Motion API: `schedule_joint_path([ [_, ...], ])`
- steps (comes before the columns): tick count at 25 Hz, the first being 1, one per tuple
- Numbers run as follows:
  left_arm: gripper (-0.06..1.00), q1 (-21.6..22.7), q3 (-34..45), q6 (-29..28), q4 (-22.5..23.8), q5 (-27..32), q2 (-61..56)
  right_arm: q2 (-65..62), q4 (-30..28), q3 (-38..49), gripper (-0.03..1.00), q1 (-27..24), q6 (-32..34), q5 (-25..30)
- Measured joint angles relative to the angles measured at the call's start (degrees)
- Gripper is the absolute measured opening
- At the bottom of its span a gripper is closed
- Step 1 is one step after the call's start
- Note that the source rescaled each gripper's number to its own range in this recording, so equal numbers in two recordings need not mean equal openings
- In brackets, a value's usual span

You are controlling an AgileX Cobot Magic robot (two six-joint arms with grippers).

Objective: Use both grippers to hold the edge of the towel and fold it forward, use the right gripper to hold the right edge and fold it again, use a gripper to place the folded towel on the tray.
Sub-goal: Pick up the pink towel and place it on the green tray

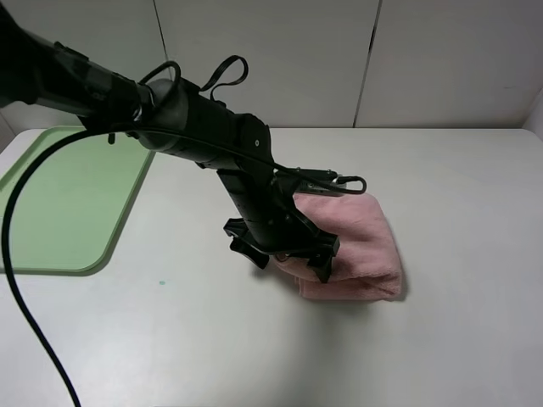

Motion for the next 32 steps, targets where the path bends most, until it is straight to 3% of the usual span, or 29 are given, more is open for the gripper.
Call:
schedule_joint_path([
  [8, 0.95, -0.28, -1.91, 0.00, 0.77, 0.12, 1.18, 0.00, 0.05, 0.00, 1.00, 0.00, 0.00, 0.00],
  [16, 0.83, -0.35, -1.91, 0.00, 2.34, 0.12, 1.39, 0.00, 0.05, 0.00, 1.00, 0.00, 0.00, 0.00],
  [28, 0.79, -1.19, -2.02, -0.72, 4.01, -0.99, 1.56, 0.00, 0.05, 0.00, 1.00, 0.00, 0.00, 0.00],
  [32, 0.72, -1.60, -2.14, -0.72, 4.10, -1.91, 1.99, 0.00, 0.05, 0.00, 1.00, 0.00, 0.00, 0.00],
])
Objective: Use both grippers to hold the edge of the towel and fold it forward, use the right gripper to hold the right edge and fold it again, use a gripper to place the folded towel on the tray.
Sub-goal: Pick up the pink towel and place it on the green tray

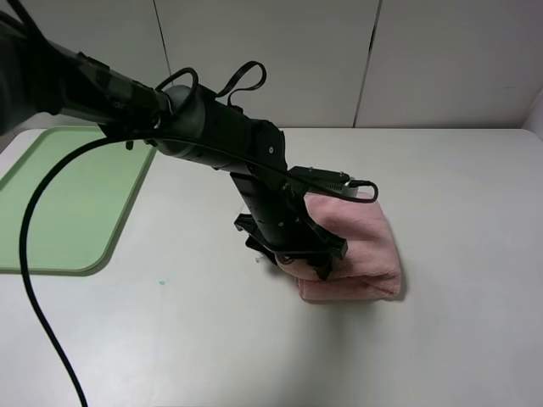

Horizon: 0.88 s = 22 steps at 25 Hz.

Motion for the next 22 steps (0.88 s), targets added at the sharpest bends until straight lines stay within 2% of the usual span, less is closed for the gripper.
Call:
schedule_joint_path([
  [11, 0.22, 0.00, -0.71, -0.05, -0.84, 0.06, 1.61, 0.00, 0.00, 0.00, 1.00, 0.00, 0.00, 0.00],
  [22, 0.20, -0.06, -0.77, -0.05, -0.38, 0.41, 1.61, 0.00, 0.00, 0.00, 1.00, 0.00, 0.00, -0.12],
])
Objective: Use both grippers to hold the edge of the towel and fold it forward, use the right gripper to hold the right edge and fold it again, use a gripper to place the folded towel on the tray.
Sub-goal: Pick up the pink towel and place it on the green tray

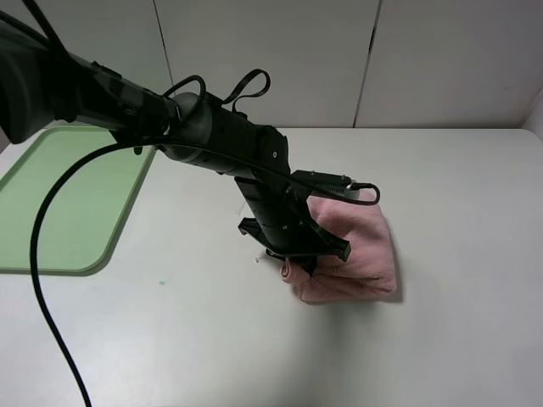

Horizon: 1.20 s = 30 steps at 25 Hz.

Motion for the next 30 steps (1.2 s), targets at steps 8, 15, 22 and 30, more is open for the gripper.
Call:
schedule_joint_path([
  [8, 0.20, 0.07, 0.23, -3.50, 9.55, 4.46, -2.58, 0.00, 0.00, 0.00, 1.00, 0.00, 0.00, -0.02],
  [15, 0.18, 2.86, 0.41, -4.73, 15.24, 9.31, -5.97, 0.00, 0.00, 0.00, 1.00, 0.00, 0.00, -0.02],
  [22, 0.18, 6.23, 0.41, -5.77, 19.89, 13.54, -8.83, 0.00, 0.00, 0.00, 1.00, 0.00, 0.00, -0.02],
  [30, 0.17, 10.27, 0.41, -5.84, 24.32, 17.38, -10.11, 0.00, 0.00, 0.00, 1.00, 0.00, 0.00, -0.02],
])
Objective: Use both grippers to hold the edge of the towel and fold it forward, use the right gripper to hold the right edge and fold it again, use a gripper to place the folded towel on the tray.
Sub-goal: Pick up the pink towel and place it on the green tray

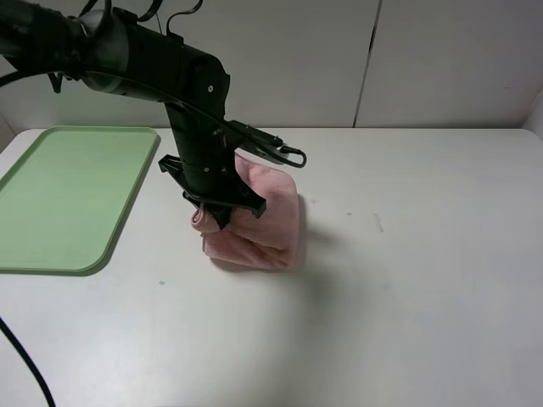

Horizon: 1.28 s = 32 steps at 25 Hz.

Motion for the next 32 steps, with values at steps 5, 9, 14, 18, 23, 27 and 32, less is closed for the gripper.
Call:
schedule_joint_path([
  [5, 0.17, 2.48, 0.00, 0.00, 2.13, 2.38, -0.45, 0.00, 0.00, 0.00, 1.00, 0.00, 0.00, 0.00],
  [9, 0.17, 5.02, 0.00, 0.00, 3.94, 4.12, -0.56, 0.00, 0.00, 0.00, 1.00, 0.00, 0.00, 0.00],
  [14, 0.17, 7.86, 0.00, 0.00, 5.74, 5.40, -0.81, 0.00, 0.00, 0.00, 1.00, 0.00, 0.00, -0.05],
  [18, 0.17, 9.98, 0.17, 0.00, 5.96, 5.77, -3.60, 0.00, 0.00, 0.00, 1.00, 0.00, 0.00, -0.05],
  [23, 0.17, 12.93, 0.17, 0.00, 6.78, 7.53, -7.46, 0.00, 0.00, 0.00, 1.00, 0.00, 0.00, -0.05],
  [27, 0.17, 15.50, 0.17, 0.00, 8.61, 8.90, -9.32, 0.00, 0.00, 0.00, 1.00, 0.00, 0.00, -0.05],
  [32, 0.17, 19.36, 0.75, 0.96, 9.29, 9.44, -9.94, 0.00, 0.00, 0.00, 1.00, 0.00, 0.00, -0.05],
])
